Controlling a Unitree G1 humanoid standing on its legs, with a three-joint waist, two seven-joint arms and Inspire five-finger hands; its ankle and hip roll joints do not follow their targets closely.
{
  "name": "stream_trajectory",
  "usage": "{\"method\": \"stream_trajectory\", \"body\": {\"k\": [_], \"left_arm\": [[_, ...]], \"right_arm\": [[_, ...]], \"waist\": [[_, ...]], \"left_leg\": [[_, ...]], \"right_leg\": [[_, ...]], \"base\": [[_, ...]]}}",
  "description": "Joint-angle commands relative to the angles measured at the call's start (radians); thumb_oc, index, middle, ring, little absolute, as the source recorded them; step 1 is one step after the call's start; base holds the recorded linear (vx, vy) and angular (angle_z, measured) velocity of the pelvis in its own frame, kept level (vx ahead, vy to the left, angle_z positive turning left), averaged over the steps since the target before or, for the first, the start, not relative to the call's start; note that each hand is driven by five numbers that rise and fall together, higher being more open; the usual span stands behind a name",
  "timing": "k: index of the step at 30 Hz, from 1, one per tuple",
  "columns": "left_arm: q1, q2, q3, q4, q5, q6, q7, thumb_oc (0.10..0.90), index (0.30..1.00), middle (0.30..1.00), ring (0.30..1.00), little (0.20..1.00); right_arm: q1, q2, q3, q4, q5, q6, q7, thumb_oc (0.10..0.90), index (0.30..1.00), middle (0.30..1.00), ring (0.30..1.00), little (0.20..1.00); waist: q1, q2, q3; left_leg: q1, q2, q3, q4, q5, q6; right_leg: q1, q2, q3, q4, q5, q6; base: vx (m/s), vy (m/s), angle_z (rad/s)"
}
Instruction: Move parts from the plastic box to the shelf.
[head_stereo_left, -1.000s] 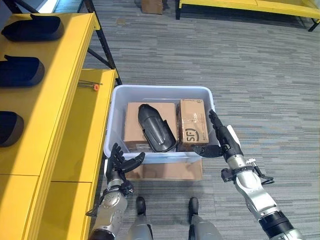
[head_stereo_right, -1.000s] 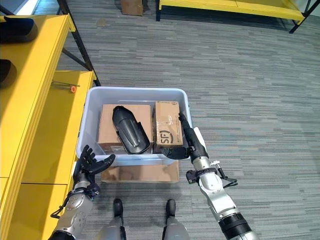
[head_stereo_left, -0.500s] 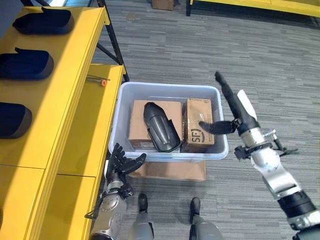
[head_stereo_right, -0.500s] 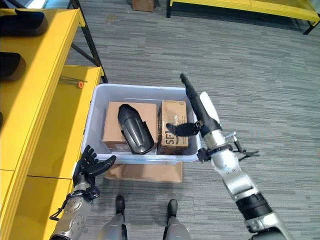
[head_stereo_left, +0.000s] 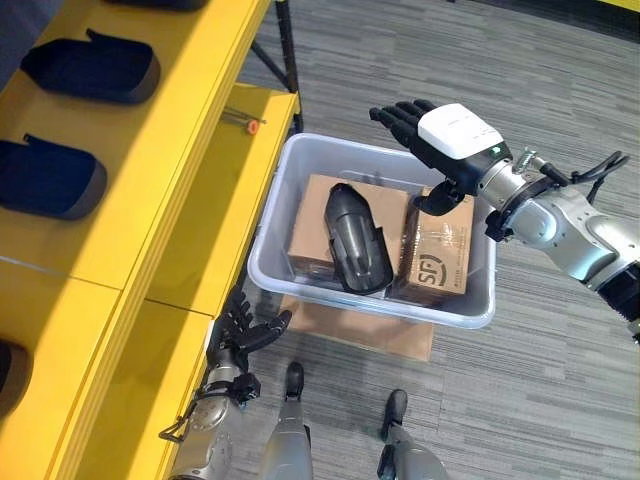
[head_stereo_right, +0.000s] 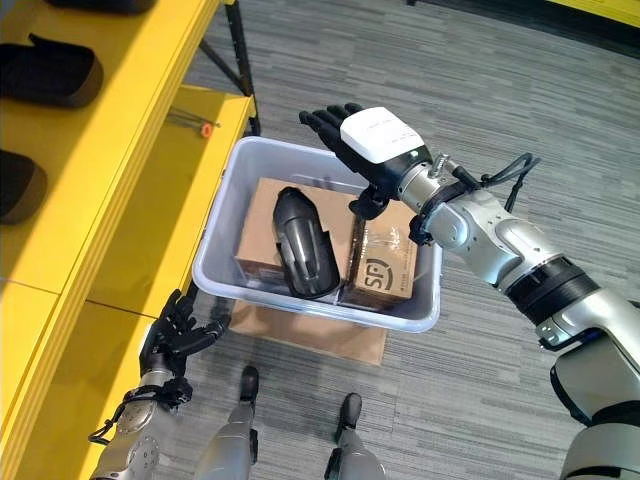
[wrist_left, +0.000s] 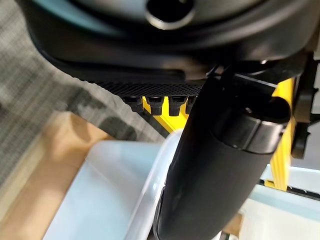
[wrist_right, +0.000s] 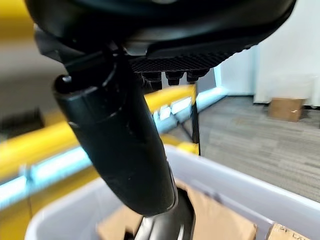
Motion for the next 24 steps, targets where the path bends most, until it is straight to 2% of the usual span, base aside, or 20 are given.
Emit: {"method": "stream_trajectory", "body": {"k": [1, 2, 6, 9, 11, 16, 24], "left_arm": [[-0.062, 0.099, 0.018, -0.115, 0.011, -0.102, -0.018, 0.900, 1.000, 1.000, 1.000, 1.000], [-0.063, 0.096, 0.019, -0.115, 0.011, -0.102, -0.017, 0.900, 1.000, 1.000, 1.000, 1.000], [-0.082, 0.109, 0.013, -0.130, 0.018, -0.113, -0.011, 0.900, 1.000, 1.000, 1.000, 1.000], [-0.089, 0.113, 0.016, -0.143, 0.025, -0.119, -0.005, 0.900, 1.000, 1.000, 1.000, 1.000], [-0.090, 0.114, 0.021, -0.143, 0.023, -0.121, -0.003, 0.900, 1.000, 1.000, 1.000, 1.000], [-0.091, 0.122, 0.023, -0.150, 0.016, -0.122, 0.001, 0.900, 1.000, 1.000, 1.000, 1.000], [-0.079, 0.180, 0.026, -0.166, 0.014, -0.118, 0.008, 0.900, 1.000, 1.000, 1.000, 1.000]], "right_arm": [[-0.230, -0.014, 0.053, -0.014, -0.071, -0.024, 0.006, 0.900, 1.000, 1.000, 1.000, 1.000], [-0.237, -0.013, 0.060, -0.011, -0.070, -0.025, 0.006, 0.900, 1.000, 1.000, 1.000, 1.000], [-0.335, 0.006, 0.202, 0.036, -0.150, -0.032, 0.054, 0.900, 1.000, 1.000, 1.000, 1.000], [-0.362, -0.002, 0.235, 0.027, -0.167, -0.037, 0.068, 0.900, 1.000, 1.000, 1.000, 1.000], [-0.407, -0.003, 0.305, 0.020, -0.202, -0.051, 0.091, 0.900, 1.000, 1.000, 1.000, 1.000], [-0.475, 0.002, 0.391, 0.015, -0.254, -0.067, 0.112, 0.900, 1.000, 1.000, 1.000, 1.000], [-0.513, -0.031, 0.392, -0.026, -0.325, -0.091, 0.118, 0.900, 1.000, 1.000, 1.000, 1.000]], "waist": [[0.008, -0.061, 0.043], [0.006, -0.058, 0.044], [0.031, -0.046, 0.076], [0.035, -0.038, 0.088], [0.047, -0.036, 0.099], [0.062, -0.020, 0.116], [0.085, -0.044, 0.133]], "left_leg": [[0.081, 0.060, 0.017, 0.037, -0.090, -0.045], [0.078, 0.060, 0.017, 0.039, -0.091, -0.045], [0.029, 0.055, -0.005, 0.066, -0.091, -0.045], [0.005, 0.052, -0.014, 0.084, -0.093, -0.045], [-0.017, 0.051, -0.020, 0.093, -0.095, -0.044], [-0.051, 0.048, -0.030, 0.103, -0.093, -0.043], [-0.118, 0.040, -0.057, 0.148, -0.106, -0.043]], "right_leg": [[-0.010, -0.063, 0.060, 0.149, -0.086, 0.037], [-0.012, -0.063, 0.060, 0.151, -0.086, 0.036], [-0.043, -0.076, 0.042, 0.186, -0.099, 0.034], [-0.062, -0.083, 0.033, 0.208, -0.106, 0.032], [-0.092, -0.083, 0.032, 0.233, -0.111, 0.031], [-0.135, -0.085, 0.027, 0.273, -0.122, 0.031], [-0.213, -0.095, 0.022, 0.374, -0.164, 0.029]], "base": [[0.00, 0.000, 0.00], [-0.05, -0.021, 0.02], [-0.04, -0.024, 0.11], [-0.03, -0.007, 0.19], [-0.04, -0.010, 0.18], [-0.02, -0.015, 0.05], [-0.01, -0.021, 0.12]]}}
